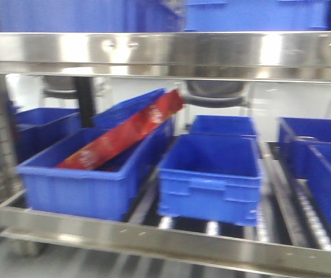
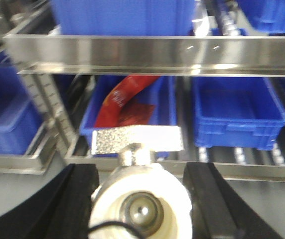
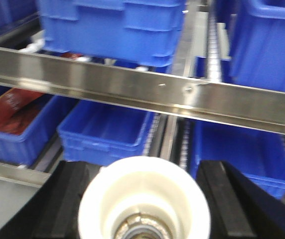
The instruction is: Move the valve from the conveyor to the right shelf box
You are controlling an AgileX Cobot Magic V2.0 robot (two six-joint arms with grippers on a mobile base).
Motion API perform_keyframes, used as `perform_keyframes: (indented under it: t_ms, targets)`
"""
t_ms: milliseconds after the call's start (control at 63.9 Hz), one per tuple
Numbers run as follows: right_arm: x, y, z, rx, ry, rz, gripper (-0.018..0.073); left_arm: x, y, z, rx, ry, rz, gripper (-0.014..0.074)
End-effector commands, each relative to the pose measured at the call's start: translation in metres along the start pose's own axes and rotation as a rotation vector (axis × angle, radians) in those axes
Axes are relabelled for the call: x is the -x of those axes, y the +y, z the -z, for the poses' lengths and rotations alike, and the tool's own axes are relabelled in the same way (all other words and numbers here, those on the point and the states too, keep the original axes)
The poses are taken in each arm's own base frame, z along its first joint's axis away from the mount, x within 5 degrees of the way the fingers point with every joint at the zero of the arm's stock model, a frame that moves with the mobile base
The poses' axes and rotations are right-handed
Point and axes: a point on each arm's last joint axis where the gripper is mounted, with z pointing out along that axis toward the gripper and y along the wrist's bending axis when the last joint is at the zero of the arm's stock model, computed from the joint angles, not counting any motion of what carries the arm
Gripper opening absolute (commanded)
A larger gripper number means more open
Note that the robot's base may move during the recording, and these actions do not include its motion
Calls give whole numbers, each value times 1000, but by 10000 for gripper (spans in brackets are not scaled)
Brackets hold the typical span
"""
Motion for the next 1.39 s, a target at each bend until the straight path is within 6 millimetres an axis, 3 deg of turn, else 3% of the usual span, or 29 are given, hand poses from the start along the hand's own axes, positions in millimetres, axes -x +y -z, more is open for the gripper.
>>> perform_keyframes:
  t_ms: [0,1377]
  targets:
    - [7,-1,3,-14,-78,9,-155,6,-1,5,0,-69,11,-111]
    - [7,-1,3,-14,-78,9,-155,7,-1,5,0,-71,11,-111]
